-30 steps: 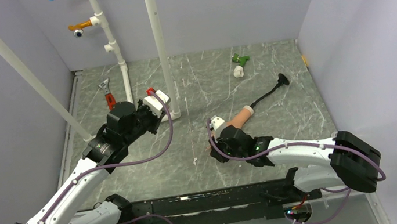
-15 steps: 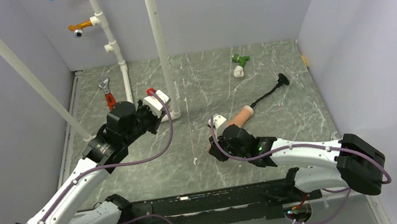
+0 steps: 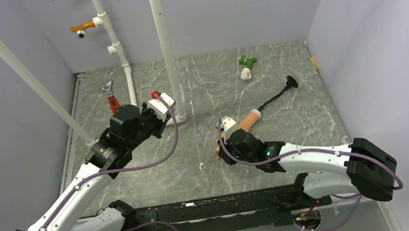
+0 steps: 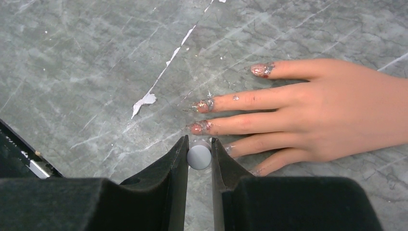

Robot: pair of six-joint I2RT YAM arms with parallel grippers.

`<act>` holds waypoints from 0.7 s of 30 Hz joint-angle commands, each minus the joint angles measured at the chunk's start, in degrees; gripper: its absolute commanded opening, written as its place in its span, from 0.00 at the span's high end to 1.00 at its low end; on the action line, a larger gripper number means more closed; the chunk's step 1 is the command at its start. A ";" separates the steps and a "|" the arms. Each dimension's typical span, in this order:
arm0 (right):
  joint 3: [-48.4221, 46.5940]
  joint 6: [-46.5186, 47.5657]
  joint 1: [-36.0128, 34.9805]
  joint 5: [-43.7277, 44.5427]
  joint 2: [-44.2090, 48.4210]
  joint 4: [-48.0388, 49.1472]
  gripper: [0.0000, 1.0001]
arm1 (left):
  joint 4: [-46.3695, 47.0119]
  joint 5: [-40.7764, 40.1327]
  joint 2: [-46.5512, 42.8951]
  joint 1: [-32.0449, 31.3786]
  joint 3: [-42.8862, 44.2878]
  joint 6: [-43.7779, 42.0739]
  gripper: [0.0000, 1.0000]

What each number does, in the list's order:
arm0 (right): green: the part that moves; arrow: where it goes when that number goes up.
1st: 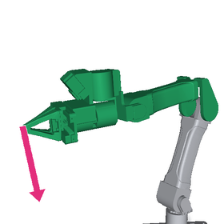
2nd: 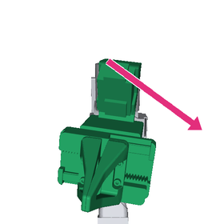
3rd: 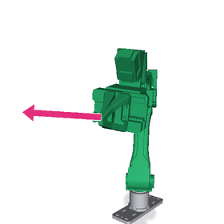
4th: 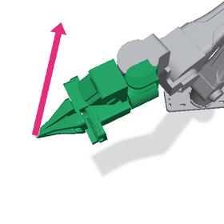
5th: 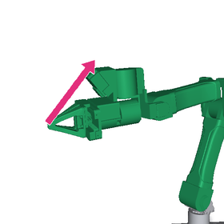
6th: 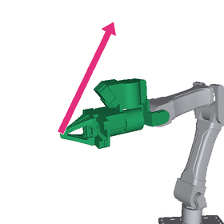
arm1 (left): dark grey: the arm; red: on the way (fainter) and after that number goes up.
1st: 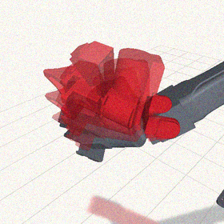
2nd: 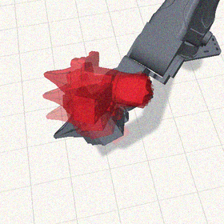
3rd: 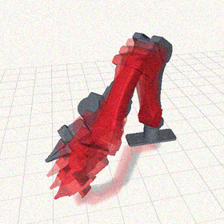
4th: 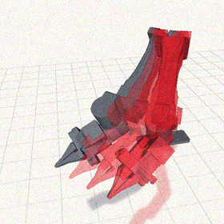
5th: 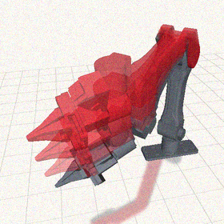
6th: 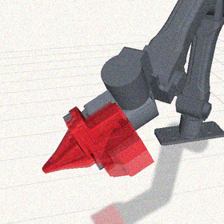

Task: Paint the nails
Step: Paint the nail polish on the nail.

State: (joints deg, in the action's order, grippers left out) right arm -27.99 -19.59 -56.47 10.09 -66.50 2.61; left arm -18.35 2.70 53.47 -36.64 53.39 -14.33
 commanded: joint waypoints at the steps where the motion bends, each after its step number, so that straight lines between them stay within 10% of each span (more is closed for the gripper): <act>1: 0.33 -0.98 -0.31 1.75 0.72 -0.64 1.00 | 1.77 -0.37 -0.26 -0.27 2.07 -0.70 1.00; 21: 1.29 -1.46 -0.29 1.41 2.13 -1.66 1.00 | 1.73 -0.22 -0.21 -0.30 2.06 -0.70 1.00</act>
State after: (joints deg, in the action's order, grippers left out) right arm -26.87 -20.67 -56.47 11.07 -65.45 0.56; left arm -18.33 2.70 53.47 -36.64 53.39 -14.33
